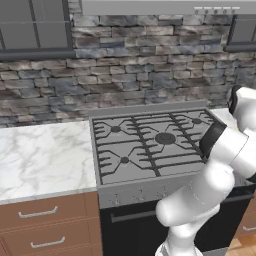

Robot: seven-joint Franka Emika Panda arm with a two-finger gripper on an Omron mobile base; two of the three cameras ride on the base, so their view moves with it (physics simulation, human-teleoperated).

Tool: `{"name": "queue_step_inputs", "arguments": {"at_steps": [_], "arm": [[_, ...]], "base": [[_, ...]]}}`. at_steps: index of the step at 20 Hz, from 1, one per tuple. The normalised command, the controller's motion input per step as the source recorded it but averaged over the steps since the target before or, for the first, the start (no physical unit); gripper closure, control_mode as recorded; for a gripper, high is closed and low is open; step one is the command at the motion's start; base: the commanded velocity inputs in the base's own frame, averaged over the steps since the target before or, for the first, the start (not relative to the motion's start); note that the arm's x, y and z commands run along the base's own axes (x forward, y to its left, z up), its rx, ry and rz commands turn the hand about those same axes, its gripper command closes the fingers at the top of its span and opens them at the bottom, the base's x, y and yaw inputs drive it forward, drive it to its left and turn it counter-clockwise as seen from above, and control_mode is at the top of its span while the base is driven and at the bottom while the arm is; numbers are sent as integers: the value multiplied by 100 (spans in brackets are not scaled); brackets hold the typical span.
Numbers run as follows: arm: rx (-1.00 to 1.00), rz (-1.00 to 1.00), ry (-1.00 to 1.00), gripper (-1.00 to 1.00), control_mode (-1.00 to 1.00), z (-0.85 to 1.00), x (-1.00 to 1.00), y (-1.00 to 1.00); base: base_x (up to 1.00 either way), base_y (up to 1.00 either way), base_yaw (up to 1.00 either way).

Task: Pick the cup and bowl from the counter and place them on the counter next to the sink.

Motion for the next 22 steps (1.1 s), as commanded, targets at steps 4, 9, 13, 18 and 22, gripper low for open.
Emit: {"name": "queue_step_inputs", "arguments": {"at_steps": [4, 9, 13, 18, 22], "arm": [[0, 0, 0, -100, -100, -3, 31, -34], [0, 0, 0, -100, -100, 0, 20, -36], [0, 0, 0, -100, -100, 0, 8, -7], [0, 0, 0, -100, -100, -2, 16, -4], [0, 0, 0, -100, -100, -8, 16, -14]], "base": [[0, 0, 0], [0, 0, 0], [0, 0, 0], [0, 0, 0], [0, 0, 0]]}}
